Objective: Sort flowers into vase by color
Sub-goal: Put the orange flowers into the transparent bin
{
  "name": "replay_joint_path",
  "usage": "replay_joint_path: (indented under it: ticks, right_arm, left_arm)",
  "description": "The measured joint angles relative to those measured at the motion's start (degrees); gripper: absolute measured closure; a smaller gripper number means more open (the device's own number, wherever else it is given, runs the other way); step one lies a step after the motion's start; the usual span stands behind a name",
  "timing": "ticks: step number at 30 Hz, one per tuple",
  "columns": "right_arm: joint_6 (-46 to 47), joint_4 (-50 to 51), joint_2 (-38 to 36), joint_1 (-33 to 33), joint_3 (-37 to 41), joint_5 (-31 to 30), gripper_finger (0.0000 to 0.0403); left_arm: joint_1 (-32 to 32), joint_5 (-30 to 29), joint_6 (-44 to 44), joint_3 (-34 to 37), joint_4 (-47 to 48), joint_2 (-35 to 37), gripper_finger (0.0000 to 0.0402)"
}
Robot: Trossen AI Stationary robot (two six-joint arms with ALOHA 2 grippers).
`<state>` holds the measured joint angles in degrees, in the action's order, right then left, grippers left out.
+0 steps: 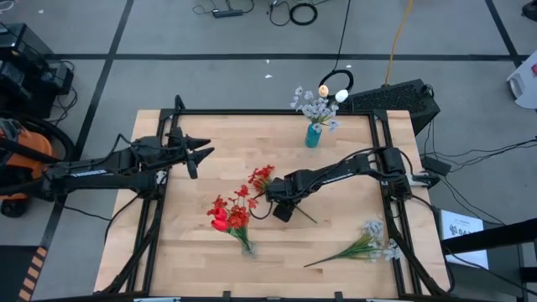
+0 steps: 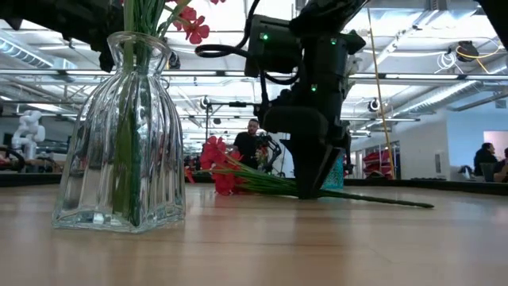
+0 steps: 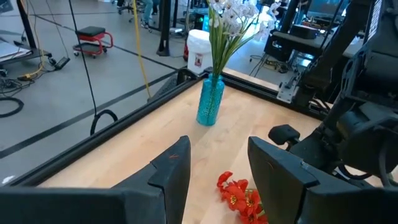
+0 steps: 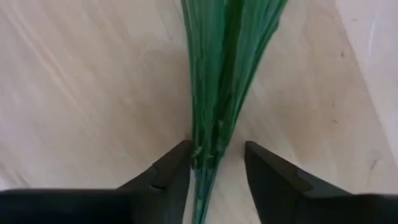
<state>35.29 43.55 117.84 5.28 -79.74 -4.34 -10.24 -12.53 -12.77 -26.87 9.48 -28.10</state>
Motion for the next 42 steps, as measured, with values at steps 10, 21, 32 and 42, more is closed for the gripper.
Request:
replay_joint_path:
  ticks: [10,21,32,42]
  right_arm:
    - [3.2,6.2,-0.5,0.6,0.0,-0.6,0.0387]
    - [23.4,13.8,-15.2,11.8,0.4,-21.7,0.0398]
    - [26.1,-4.3,-20.2,24.6,0.3,-45.6,0.0398]
    - [24.7,-12.4,-20.1,29.8,0.3,-49.2,0.0398]
  left_arm:
    - [0.0,0.0,0.3,0.0,0.1,0.0,0.0235]
    - [0.0,1.0,8.6,-0.2,-0.1,0.5,0.0235]
    - [1.0,5.7,9.0,-0.2,-1.8,0.5,0.0235]
    - [14.0,-0.9,7.1,-0.2,-5.3,0.4,0.0252]
